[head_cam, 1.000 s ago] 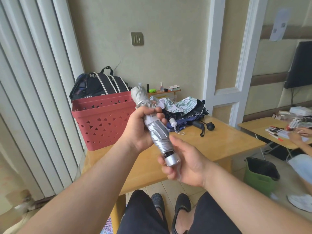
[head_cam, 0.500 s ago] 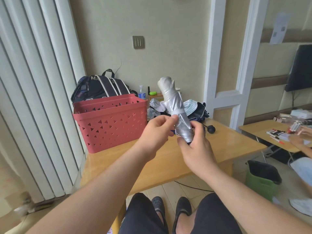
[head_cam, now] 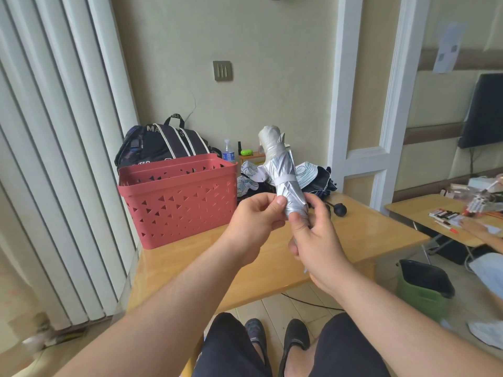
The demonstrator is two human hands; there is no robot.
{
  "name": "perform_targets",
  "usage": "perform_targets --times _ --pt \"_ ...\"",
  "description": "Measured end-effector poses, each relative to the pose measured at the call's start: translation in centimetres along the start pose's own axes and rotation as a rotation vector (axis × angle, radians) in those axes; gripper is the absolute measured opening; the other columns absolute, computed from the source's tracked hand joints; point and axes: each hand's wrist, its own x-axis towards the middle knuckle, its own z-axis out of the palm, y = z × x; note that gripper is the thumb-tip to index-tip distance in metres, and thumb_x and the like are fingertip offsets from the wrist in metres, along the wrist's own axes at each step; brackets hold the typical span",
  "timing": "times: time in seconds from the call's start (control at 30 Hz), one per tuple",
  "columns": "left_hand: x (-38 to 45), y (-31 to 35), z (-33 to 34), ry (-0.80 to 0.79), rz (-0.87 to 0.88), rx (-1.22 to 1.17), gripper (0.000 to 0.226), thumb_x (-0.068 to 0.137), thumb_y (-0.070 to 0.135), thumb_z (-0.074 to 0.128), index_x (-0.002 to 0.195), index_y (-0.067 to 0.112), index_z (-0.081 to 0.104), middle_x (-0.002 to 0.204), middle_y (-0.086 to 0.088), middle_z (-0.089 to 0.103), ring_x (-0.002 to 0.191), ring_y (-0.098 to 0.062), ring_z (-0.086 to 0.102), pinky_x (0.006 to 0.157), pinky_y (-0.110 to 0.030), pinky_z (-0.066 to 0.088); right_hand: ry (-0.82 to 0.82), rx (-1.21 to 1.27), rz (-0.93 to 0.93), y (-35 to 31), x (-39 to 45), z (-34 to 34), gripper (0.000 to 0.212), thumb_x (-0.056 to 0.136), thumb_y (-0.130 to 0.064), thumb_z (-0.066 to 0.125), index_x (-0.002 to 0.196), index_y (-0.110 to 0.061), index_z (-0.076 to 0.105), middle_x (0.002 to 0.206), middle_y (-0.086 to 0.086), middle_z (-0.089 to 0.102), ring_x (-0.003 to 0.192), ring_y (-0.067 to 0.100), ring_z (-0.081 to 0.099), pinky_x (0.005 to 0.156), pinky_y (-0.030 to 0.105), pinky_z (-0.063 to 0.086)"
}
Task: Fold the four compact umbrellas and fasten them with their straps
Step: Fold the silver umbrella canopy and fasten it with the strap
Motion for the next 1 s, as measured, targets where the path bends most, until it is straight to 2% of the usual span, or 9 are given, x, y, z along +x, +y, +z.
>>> perform_targets --times 0.13,0.2,0.33,0.47,0.6,0.73,0.83,0.93,1.0 --pt "0.0 -0.2 -0.2 0.008 -0.003 -0.022 0.023 0.107 0.02 0.058 0.106 -0.001 0.068 0.116 -0.03 0.071 0.117 -0.044 0.067 0.111 -0.056 0.048 -0.073 0.118 0.064 -0.8 0.1 0.0 0.029 0.107 -0.03 0.052 0.135 -0.032 0.053 0.071 -0.017 0.06 0.051 0.015 0.04 0.044 0.022 0.03" --pt "-0.1 -0.1 -0.3 -0.008 0.018 -0.002 0.024 0.108 0.019 0.056 0.107 -0.003 0.066 0.108 -0.024 0.073 0.104 -0.036 0.069 0.11 -0.056 0.049 -0.093 0.149 0.091 -1.0 0.0 -0.1 0.033 0.101 -0.044 0.052 0.132 -0.034 0.054 0.074 -0.008 0.059 0.051 0.016 0.043 0.044 0.024 0.03" --pt "-0.1 0.3 -0.4 -0.049 0.06 0.043 0.028 0.11 0.015 0.05 0.108 -0.011 0.06 0.096 -0.022 0.069 0.079 -0.026 0.065 0.105 -0.058 0.052 -0.121 0.29 0.276 -1.4 0.3 -0.4 0.067 0.094 -0.071 0.035 0.129 -0.02 0.059 0.075 0.012 0.055 0.049 0.02 0.044 0.045 0.025 0.029" --pt "-0.1 0.1 -0.5 -0.019 0.039 0.097 0.026 0.11 0.015 0.05 0.107 -0.007 0.063 0.097 -0.013 0.073 0.094 -0.021 0.07 0.104 -0.049 0.055 -0.103 0.27 0.348 -1.7 0.6 -0.5 0.073 0.1 -0.071 0.026 0.118 -0.009 0.062 0.067 0.013 0.054 0.046 0.02 0.043 0.042 0.022 0.024" --pt "-0.2 0.5 -0.6 0.042 0.042 0.112 0.01 0.103 0.019 0.065 0.106 0.01 0.061 0.092 -0.007 0.074 0.086 -0.018 0.071 0.09 -0.04 0.056 -0.023 0.194 0.268 -1.7 0.2 -0.3 0.042 0.11 -0.052 0.034 0.112 -0.021 0.063 0.07 0.011 0.057 0.049 0.022 0.05 0.045 0.024 0.034" --pt "-0.2 1.5 -0.3 0.159 0.16 0.232 0.012 0.095 0.014 0.073 0.098 0.022 0.064 0.08 0.009 0.068 0.073 -0.007 0.062 0.072 -0.025 0.052 -0.013 0.112 0.184 -1.9 0.1 0.3 0.025 0.112 -0.043 0.039 0.116 -0.035 0.062 0.075 0.007 0.058 0.051 0.024 0.056 0.045 0.027 0.043" --pt "-0.2 2.3 -0.1 0.18 0.145 0.263 0.006 0.093 0.017 0.073 0.097 0.022 0.072 0.078 0.009 0.067 0.068 -0.004 0.059 0.062 -0.018 0.046 -0.014 0.014 0.113 -1.8 0.0 0.6 0.025 0.111 -0.042 0.039 0.129 -0.044 0.057 0.083 0.008 0.06 0.052 0.021 0.054 0.047 0.028 0.041" --pt "-0.3 2.8 0.1 0.195 0.106 0.21 0.008 0.093 0.021 0.074 0.098 0.015 0.072 0.082 -0.004 0.072 0.07 -0.009 0.061 0.065 -0.026 0.049 -0.006 -0.073 0.018 -1.2 0.0 0.5 0.032 0.11 -0.042 0.042 0.141 -0.048 0.048 0.097 0.003 0.064 0.063 0.015 0.056 0.051 0.029 0.045" --pt "-0.4 3.0 0.2 0.195 0.081 0.217 0.012 0.094 0.026 0.074 0.094 0.014 0.072 0.08 -0.001 0.071 0.069 -0.011 0.06 0.066 -0.03 0.049 0.012 -0.147 -0.022 -0.7 0.3 0.3 0.044 0.109 -0.045 0.043 0.153 -0.043 0.038 0.109 -0.001 0.068 0.066 0.009 0.059 0.056 0.032 0.048"
